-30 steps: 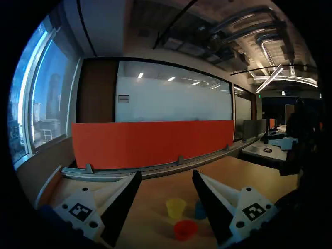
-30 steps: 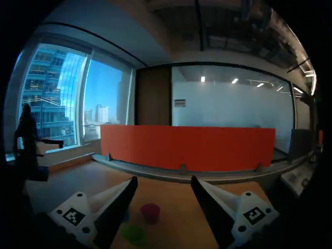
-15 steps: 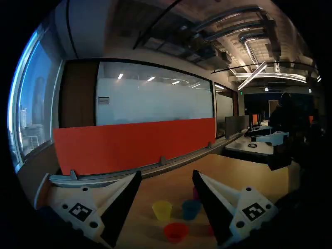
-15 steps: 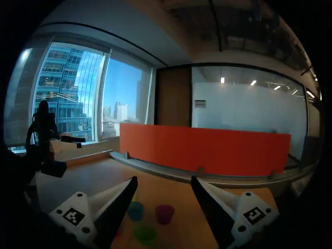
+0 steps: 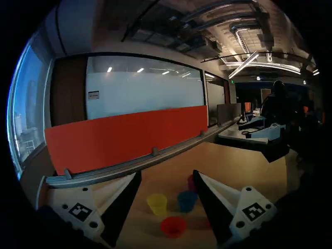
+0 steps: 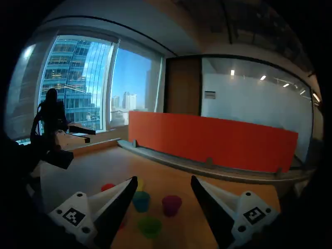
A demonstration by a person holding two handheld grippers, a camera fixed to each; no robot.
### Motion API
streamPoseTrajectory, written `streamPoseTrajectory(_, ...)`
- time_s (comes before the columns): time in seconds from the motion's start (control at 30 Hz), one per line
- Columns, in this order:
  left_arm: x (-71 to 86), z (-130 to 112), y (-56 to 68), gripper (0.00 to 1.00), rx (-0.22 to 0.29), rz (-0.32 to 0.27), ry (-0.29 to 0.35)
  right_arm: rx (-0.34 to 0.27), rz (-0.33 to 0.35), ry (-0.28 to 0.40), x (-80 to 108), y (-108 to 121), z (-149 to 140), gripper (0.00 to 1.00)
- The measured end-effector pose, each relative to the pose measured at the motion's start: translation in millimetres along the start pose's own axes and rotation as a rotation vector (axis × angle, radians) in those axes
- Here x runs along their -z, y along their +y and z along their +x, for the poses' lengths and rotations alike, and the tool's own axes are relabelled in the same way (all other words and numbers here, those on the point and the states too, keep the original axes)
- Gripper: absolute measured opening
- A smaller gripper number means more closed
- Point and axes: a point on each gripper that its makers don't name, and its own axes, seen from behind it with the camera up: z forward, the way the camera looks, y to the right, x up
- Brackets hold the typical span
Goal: Pour water
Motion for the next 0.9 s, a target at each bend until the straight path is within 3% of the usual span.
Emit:
streamPoseTrajectory(0.5,-13.7,-23,11.8,0.91,-0.016,-0.078,-0.061,0.041,0.065,-0.076,-3.8,-15,-21,0.99)
streamPoseTrajectory(0.9,-29.7,-51,20.1,0.91,-0.031,-0.124,-0.124,0.035,0.096,-0.153,-11.9,-16,-61,0.99)
